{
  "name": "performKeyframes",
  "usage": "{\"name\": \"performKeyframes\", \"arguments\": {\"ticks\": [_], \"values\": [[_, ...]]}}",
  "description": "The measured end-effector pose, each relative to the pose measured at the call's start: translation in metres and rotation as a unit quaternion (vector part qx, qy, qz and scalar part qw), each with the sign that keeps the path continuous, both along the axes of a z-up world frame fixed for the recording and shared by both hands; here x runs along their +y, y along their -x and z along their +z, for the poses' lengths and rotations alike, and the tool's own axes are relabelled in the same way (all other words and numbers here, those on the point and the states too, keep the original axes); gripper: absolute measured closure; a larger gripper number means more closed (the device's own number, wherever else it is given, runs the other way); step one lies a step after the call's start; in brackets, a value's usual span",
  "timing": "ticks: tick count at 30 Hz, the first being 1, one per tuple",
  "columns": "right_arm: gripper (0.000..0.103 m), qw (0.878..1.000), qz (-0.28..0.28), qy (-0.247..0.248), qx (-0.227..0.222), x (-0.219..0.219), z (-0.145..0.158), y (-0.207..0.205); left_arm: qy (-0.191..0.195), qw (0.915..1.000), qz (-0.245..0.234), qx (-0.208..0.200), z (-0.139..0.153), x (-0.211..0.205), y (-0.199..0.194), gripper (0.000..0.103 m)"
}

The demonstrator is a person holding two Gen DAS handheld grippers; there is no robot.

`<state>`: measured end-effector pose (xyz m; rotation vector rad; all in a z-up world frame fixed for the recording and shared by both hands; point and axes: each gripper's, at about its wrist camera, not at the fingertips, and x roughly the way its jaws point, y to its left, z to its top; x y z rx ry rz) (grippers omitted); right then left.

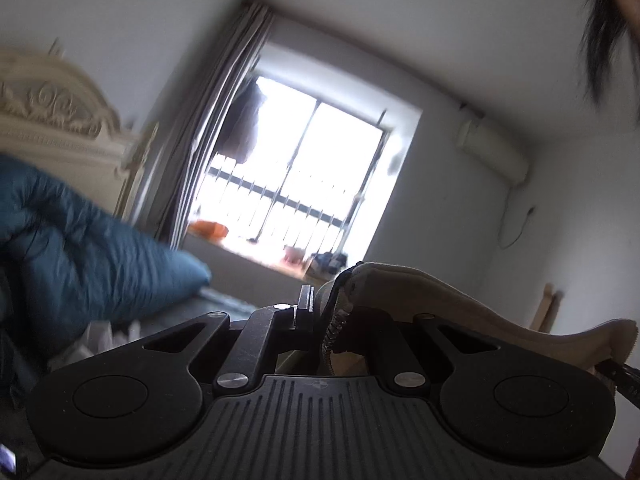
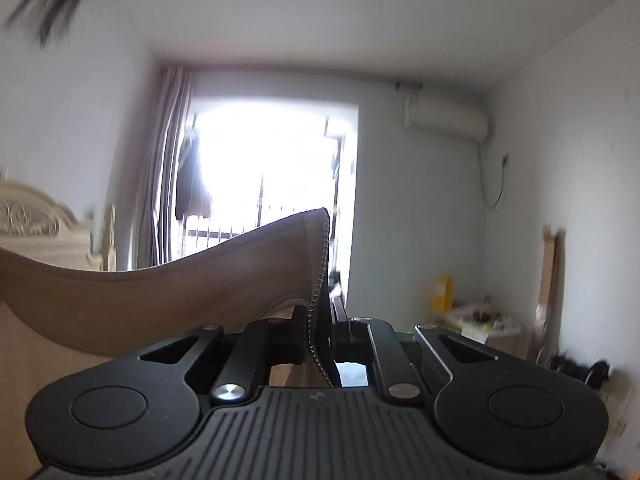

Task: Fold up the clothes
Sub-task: 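Lift the hoodie by both zipper edges with both tools and hold it up, then lay the hoodie flat on the bed and open both tools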

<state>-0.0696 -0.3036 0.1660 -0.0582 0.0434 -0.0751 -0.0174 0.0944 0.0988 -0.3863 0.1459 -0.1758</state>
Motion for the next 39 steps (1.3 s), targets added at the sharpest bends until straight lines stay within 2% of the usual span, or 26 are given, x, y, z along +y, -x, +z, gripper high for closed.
{"name": "performKeyframes", "arguments": {"ticks": [5, 8, 12, 15, 20, 22, 25, 26, 27, 28, 29, 30, 31, 32, 33, 35, 36, 39], "values": [[0.091, 0.999, 0.023, -0.008, 0.049, -0.021, -0.06, -0.103, -0.03, 0.996, 0.055, 0.063, -0.052, -0.039, -0.09, 0.099], [0.091, 0.996, 0.043, -0.016, 0.073, -0.03, -0.122, -0.171, -0.044, 0.9895, 0.092, 0.102, -0.094, -0.063, -0.152, 0.099], [0.091, 0.992, 0.066, -0.019, 0.108, -0.034, -0.22, -0.257, -0.071, 0.9784, 0.127, 0.147, -0.178, -0.083, -0.24, 0.099], [0.091, 0.987, 0.077, -0.008, 0.14, -0.033, -0.288, -0.318, -0.099, 0.9679, 0.144, 0.18, -0.237, -0.085, -0.27, 0.098], [0.091, 0.97, 0.082, -0.019, 0.23, -0.034, -0.383, -0.41, -0.175, 0.9401, 0.145, 0.254, -0.328, -0.099, -0.331, 0.097], [0.091, 0.96, 0.079, -0.016, 0.268, -0.032, -0.423, -0.439, -0.207, 0.9308, 0.133, 0.27, -0.359, -0.105, -0.349, 0.096], [0.09, 0.941, 0.063, -0.021, 0.332, -0.026, -0.48, -0.466, -0.213, 0.9192, 0.11, 0.312, -0.404, -0.104, -0.37, 0.091], [0.088, 0.931, 0.059, -0.017, 0.359, -0.022, -0.496, -0.472, -0.212, 0.9125, 0.099, 0.336, -0.42, -0.102, -0.378, 0.089], [0.087, 0.921, 0.057, -0.019, 0.385, -0.021, -0.509, -0.477, -0.211, 0.905, 0.088, 0.359, -0.436, -0.101, -0.385, 0.08], [0.083, 0.916, 0.054, -0.025, 0.397, -0.021, -0.516, -0.48, -0.21, 0.8969, 0.077, 0.382, -0.452, -0.099, -0.393, 0.076], [0.077, 0.911, 0.052, -0.031, 0.408, -0.021, -0.524, -0.482, -0.204, 0.8899, 0.069, 0.402, -0.465, -0.097, -0.398, 0.07], [0.075, 0.905, 0.049, -0.037, 0.42, -0.021, -0.532, -0.485, -0.191, 0.8899, 0.066, 0.409, -0.471, -0.093, -0.399, 0.067], [0.068, 0.9, 0.047, -0.042, 0.431, -0.022, -0.534, -0.487, -0.173, 0.8931, 0.063, 0.41, -0.471, -0.086, -0.398, 0.066], [0.056, 0.895, 0.044, -0.042, 0.442, -0.023, -0.526, -0.488, -0.152, 0.893, 0.058, 0.42, -0.466, -0.079, -0.399, 0.065], [0.049, 0.891, 0.042, -0.044, 0.451, -0.025, -0.519, -0.486, -0.126, 0.8919, 0.047, 0.432, -0.46, -0.07, -0.4, 0.064], [0.046, 0.892, 0.043, -0.051, 0.447, -0.033, -0.492, -0.471, -0.047, 0.8997, 0.018, 0.434, -0.442, -0.048, -0.395, 0.059], [0.045, 0.894, 0.042, -0.053, 0.443, -0.038, -0.476, -0.462, -0.005, 0.9031, 0.01, 0.429, -0.433, -0.036, -0.389, 0.053], [0.038, 0.899, 0.036, -0.075, 0.431, -0.046, -0.436, -0.423, 0.099, 0.9031, -0.012, 0.418, -0.403, -0.003, -0.365, 0.047]]}}
